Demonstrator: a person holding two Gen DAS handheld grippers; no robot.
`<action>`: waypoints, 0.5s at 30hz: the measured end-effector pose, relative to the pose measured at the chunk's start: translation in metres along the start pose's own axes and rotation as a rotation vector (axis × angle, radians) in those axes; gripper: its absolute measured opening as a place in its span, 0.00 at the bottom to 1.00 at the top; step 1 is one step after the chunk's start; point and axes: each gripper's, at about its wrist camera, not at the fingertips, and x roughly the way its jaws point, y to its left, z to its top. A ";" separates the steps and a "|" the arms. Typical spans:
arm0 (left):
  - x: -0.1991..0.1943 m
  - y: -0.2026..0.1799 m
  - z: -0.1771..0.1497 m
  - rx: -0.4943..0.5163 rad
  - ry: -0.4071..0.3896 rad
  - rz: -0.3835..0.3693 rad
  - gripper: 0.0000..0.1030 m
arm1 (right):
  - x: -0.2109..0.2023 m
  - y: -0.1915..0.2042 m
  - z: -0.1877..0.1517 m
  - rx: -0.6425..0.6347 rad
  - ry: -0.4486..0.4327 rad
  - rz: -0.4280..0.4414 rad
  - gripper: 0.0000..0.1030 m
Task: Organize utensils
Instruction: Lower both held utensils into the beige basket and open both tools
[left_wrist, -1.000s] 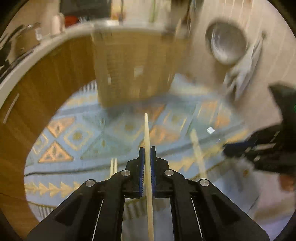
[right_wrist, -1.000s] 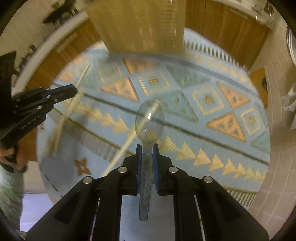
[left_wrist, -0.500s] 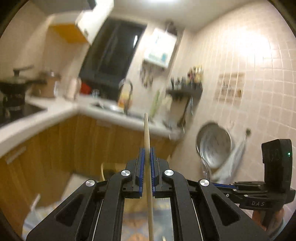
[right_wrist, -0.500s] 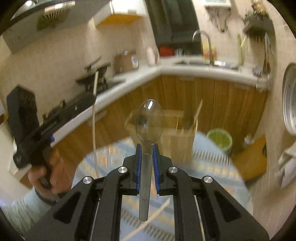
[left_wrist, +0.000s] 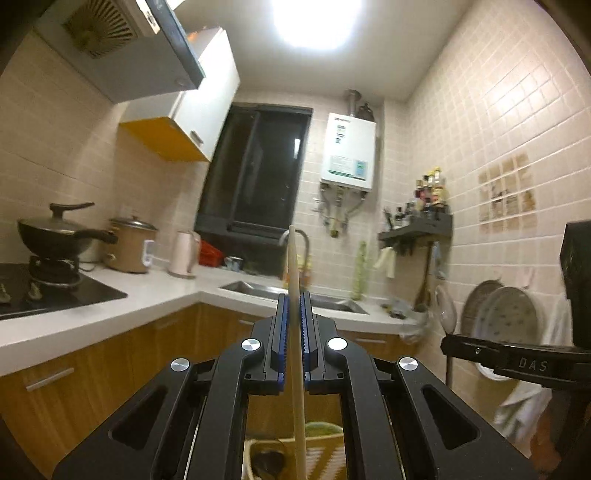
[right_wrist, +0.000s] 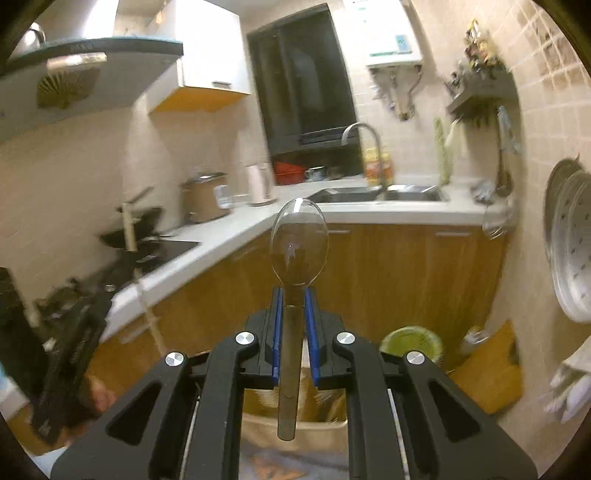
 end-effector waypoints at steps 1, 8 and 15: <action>0.002 0.001 -0.004 0.003 -0.002 0.011 0.04 | 0.006 0.002 -0.002 -0.017 -0.018 -0.024 0.10; 0.018 0.002 -0.031 0.045 0.000 0.058 0.04 | 0.025 0.000 -0.027 -0.040 -0.131 -0.101 0.10; 0.019 0.004 -0.043 0.062 0.027 0.053 0.05 | 0.036 -0.018 -0.057 0.007 -0.107 -0.082 0.10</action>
